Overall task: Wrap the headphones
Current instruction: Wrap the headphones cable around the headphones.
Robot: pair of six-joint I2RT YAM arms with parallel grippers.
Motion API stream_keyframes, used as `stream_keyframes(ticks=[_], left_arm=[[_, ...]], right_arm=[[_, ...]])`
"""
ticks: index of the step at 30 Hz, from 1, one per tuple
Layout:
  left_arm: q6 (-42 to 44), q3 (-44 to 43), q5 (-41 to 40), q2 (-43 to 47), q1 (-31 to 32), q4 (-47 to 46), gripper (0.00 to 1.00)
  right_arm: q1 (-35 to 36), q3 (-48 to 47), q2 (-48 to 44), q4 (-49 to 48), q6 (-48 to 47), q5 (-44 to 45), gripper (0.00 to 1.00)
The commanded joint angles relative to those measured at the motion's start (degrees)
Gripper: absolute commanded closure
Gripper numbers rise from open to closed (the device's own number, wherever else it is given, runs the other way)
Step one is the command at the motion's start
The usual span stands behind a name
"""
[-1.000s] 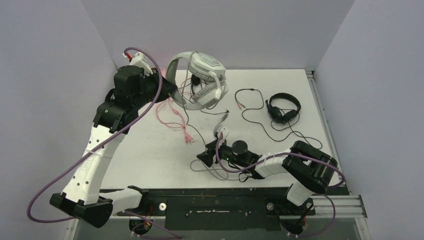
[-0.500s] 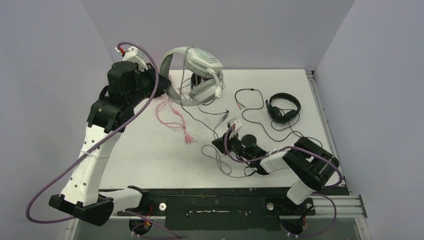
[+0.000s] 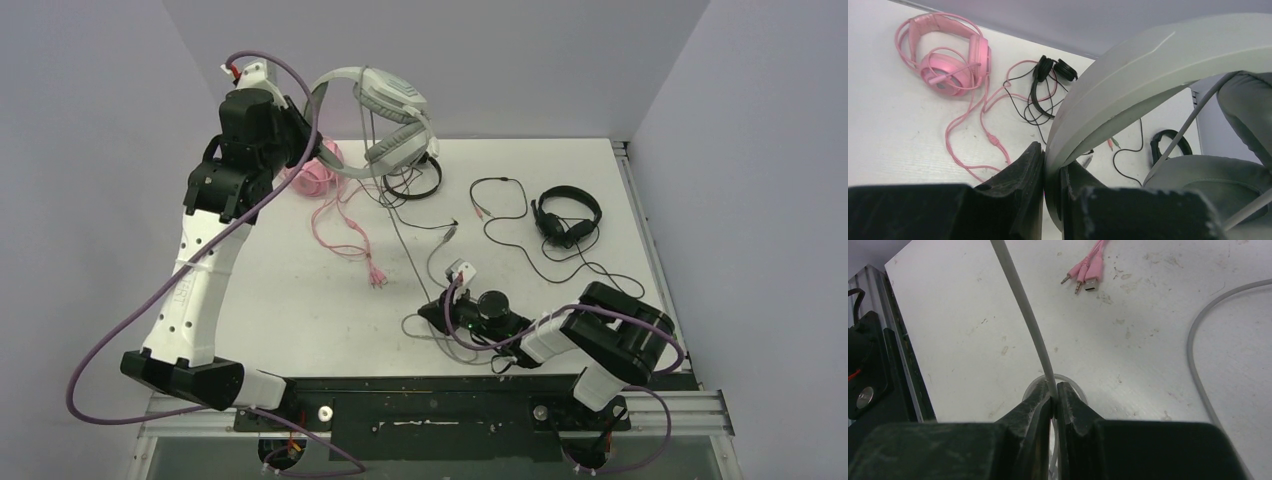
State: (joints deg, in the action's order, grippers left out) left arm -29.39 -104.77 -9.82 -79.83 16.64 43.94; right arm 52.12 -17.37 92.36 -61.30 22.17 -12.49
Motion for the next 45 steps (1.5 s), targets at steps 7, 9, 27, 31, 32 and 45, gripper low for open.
stream_keyframes(ticks=[7,9,27,31,32,45], left_arm=[[-6.52,4.00,27.36,8.08,-1.78,-14.07,1.00],[-5.13,7.42,32.45,10.63,-1.77,-15.06,1.00],[36.52,33.32,19.51,24.27,18.93,-11.47,1.00],[47.45,38.00,4.05,25.40,22.28,-12.47,1.00],[49.60,39.35,-0.08,25.48,22.95,-14.19,1.00],[69.29,48.32,-29.26,20.14,30.32,-39.31,1.00]], right_arm=[[-16.01,-5.70,-4.37,4.35,5.91,-15.19,1.00],[-20.57,-8.46,-6.06,10.08,6.21,-16.93,1.00],[-42.65,-46.91,-9.47,52.48,3.42,-28.52,1.00],[-43.08,-54.43,-9.27,62.57,2.00,-33.46,1.00],[-43.03,-55.67,-9.22,64.69,1.84,-35.78,1.00],[-37.52,-49.48,-14.03,62.71,15.38,-57.33,1.00]])
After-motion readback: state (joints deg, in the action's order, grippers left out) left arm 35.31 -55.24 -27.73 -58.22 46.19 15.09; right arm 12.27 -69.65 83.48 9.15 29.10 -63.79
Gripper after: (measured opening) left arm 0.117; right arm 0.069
